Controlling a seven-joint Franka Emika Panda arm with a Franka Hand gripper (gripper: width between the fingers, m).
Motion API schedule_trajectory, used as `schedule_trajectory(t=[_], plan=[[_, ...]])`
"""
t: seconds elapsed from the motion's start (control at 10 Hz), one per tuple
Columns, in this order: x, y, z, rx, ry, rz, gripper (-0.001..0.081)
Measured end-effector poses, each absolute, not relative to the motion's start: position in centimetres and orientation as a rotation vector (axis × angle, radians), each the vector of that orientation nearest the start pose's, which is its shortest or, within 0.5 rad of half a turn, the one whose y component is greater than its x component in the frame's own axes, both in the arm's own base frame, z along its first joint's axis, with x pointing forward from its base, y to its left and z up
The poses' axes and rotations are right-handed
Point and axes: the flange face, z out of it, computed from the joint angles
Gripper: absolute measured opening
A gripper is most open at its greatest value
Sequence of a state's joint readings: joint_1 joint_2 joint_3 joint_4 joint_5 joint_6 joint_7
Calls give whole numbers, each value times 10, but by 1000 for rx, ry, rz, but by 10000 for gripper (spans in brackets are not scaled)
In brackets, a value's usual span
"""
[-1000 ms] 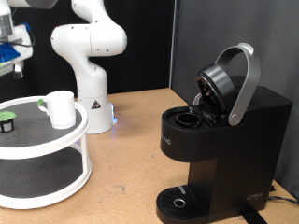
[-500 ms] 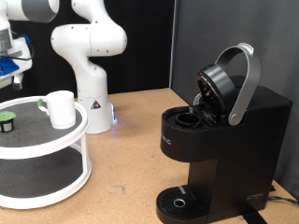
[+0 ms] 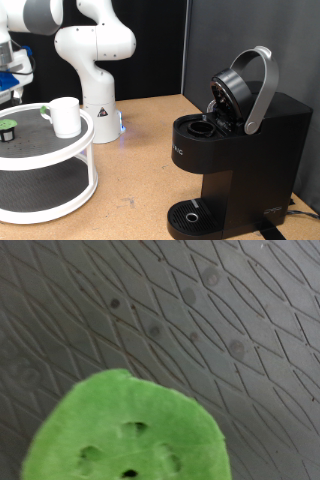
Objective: Make a cup of coffee with the keurig machine
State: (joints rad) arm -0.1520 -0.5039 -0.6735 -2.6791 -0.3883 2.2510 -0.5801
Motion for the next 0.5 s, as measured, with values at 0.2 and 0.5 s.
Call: schedule_trajectory(t=[0.2,0.5], plan=[[264,-279,346,-3163,-108,-25,805],[264,-276,329,-3168,-112,-28,805]])
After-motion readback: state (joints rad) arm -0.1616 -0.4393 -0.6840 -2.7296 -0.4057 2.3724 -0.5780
